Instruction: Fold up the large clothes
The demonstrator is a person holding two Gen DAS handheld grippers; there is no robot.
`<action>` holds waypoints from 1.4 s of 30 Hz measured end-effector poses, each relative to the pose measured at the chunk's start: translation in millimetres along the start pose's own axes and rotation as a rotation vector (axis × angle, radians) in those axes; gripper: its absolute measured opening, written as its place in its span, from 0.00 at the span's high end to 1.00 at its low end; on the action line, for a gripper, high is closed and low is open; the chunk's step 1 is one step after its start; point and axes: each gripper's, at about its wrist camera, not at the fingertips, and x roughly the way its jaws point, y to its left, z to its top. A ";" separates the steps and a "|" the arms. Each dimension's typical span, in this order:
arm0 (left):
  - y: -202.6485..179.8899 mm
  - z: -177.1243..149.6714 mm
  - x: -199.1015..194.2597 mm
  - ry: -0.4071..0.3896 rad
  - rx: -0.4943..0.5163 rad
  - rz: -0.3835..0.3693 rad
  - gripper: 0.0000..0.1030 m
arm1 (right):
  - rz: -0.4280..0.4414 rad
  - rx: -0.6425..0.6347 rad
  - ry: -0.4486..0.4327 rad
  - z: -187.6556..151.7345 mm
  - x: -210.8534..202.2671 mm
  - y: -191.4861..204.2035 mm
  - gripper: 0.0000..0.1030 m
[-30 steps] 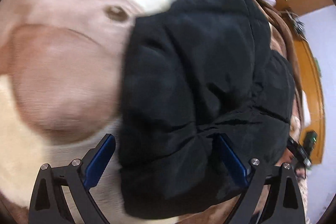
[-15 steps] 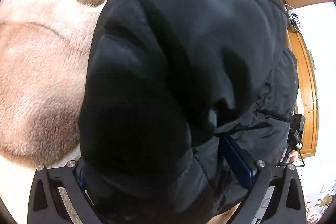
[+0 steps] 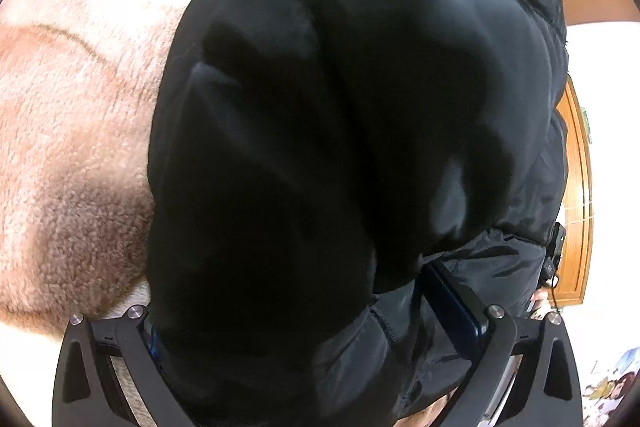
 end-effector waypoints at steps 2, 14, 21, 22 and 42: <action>4.1 0.4 -3.4 0.006 0.006 0.001 0.00 | 0.015 -0.009 -0.004 0.3 -2.1 0.4 0.23; 18.3 5.0 0.1 0.020 -0.019 -0.050 0.00 | -0.009 -0.044 0.004 1.6 15.9 16.7 0.29; 14.2 1.9 -3.2 0.035 -0.029 -0.035 0.06 | -0.021 -0.041 -0.007 3.3 13.1 13.8 0.31; 12.9 0.4 -5.1 0.025 -0.025 -0.036 0.09 | -0.025 -0.039 -0.014 2.2 13.1 15.5 0.32; -29.7 -18.6 -58.7 -0.130 0.065 -0.018 0.63 | -0.138 -0.125 -0.177 -33.9 -8.4 77.1 0.62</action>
